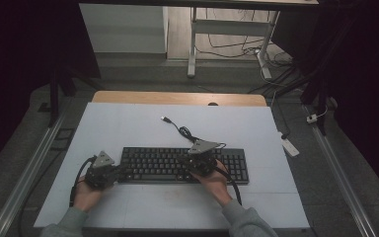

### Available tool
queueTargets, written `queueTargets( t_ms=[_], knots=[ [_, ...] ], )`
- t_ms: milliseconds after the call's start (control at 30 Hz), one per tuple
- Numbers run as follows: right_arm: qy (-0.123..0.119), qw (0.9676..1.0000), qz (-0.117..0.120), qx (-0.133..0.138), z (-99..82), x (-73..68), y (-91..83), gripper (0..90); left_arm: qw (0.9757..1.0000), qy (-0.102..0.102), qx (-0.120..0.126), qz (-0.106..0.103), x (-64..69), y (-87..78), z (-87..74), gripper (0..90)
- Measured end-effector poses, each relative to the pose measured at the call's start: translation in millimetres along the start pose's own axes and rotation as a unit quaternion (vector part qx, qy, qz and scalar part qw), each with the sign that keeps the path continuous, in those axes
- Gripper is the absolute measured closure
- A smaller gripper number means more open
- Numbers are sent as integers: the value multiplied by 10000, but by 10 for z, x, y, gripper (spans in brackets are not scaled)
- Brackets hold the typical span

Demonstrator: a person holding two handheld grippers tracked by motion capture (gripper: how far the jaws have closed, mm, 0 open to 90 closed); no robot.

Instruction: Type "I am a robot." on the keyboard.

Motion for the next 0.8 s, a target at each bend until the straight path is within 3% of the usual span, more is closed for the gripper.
queueTargets(
  t_ms=[800],
  knots=[
    [114,9998,92,-112,12,24,296,896,9999,59,-156,25,-24,88,-57,883]
  ],
)
Point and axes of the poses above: each handheld gripper's, and its own axes: y roughly forward along the jaws, z roughly out of its top, x roughly to its right, the point moved 9 cm from there along y, roughly forward along the jaws, and after that the axes turned 7 degrees about x, right-handed, at the moved point
